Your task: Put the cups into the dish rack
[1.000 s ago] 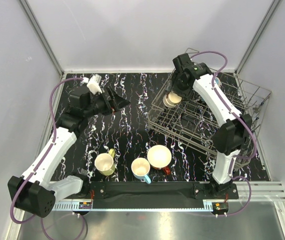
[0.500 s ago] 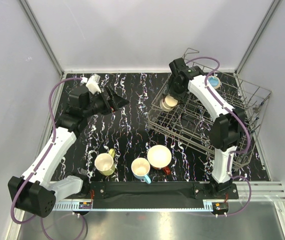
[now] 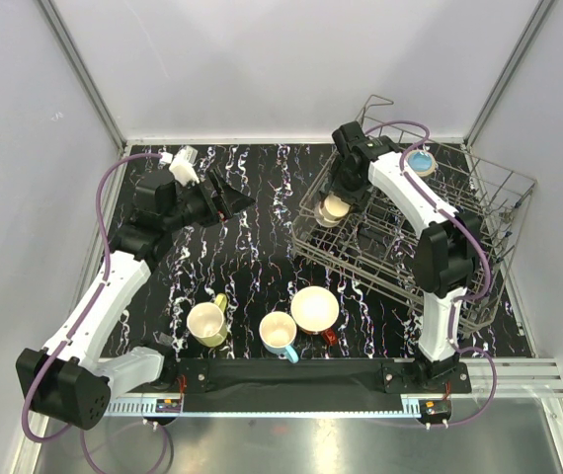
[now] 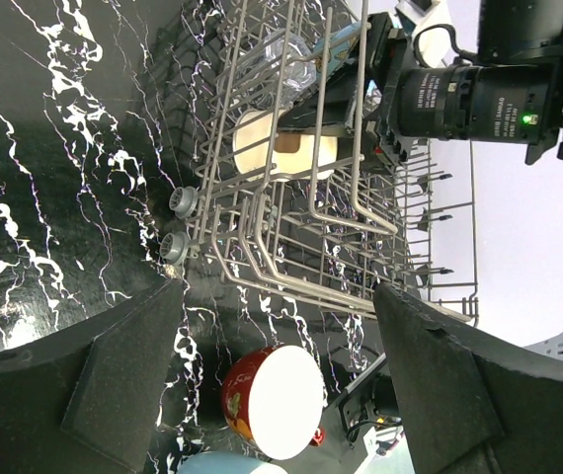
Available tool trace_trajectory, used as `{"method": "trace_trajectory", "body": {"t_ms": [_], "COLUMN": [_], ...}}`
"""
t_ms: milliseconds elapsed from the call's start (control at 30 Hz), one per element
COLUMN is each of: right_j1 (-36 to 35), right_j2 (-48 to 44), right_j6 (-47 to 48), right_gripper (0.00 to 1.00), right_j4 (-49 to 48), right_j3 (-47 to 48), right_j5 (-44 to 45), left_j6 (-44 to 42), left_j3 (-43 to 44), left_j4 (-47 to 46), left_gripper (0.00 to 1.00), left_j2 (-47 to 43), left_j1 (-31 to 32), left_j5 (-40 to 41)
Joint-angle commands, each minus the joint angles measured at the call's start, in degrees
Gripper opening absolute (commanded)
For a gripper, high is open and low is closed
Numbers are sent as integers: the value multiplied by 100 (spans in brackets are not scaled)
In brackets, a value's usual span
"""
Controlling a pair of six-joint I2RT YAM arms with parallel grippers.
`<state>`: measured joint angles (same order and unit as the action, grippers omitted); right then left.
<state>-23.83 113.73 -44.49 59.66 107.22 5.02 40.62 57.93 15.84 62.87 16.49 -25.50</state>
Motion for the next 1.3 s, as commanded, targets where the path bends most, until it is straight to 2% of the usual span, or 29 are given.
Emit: {"method": "trace_trajectory", "body": {"t_ms": [0,433,500,533,600,633,733,833,867,933,1267], "right_j1": [19,-42,-60,-60,-60,-69,-78,-86,-95,-95,-95], "right_j2": [123,273,255,237,237,228,220,167,141,88,-35], "right_j6": [-104,-315,-280,-253,-218,-209,-183,-165,-174,-165,1], "right_gripper": [0,2,14,26,31,41,59,64,71,77,84], "right_j4": [-104,371,371,362,380,380,406,485,511,503,495], "right_j3": [62,212,203,194,185,185,194,194,177,159,203], "right_j5": [-80,-71,-45,-53,-53,-45,-44,17,60,70,61], "left_j6": [34,69,69,77,78,78,78,78,78,78,69], "left_j3": [78,78,78,78,69,60,69,60,52,52,43], "left_j4": [-300,-292,-292,-300,-309,-318,-318,-327,-327,-327,-327], "left_gripper": [84,84,84,84,84,84,84,84,84,84,84], "left_j2": [23,23,32,41,50,50,58,67,76,94,138], "left_j1": [-41,-58,-58,-58,-58,-58,-67,-58,-58,-58,-67], "left_j5": [-131,-175,-192,-210,-219,-219,-219,-219,-219,-236,-245]}}
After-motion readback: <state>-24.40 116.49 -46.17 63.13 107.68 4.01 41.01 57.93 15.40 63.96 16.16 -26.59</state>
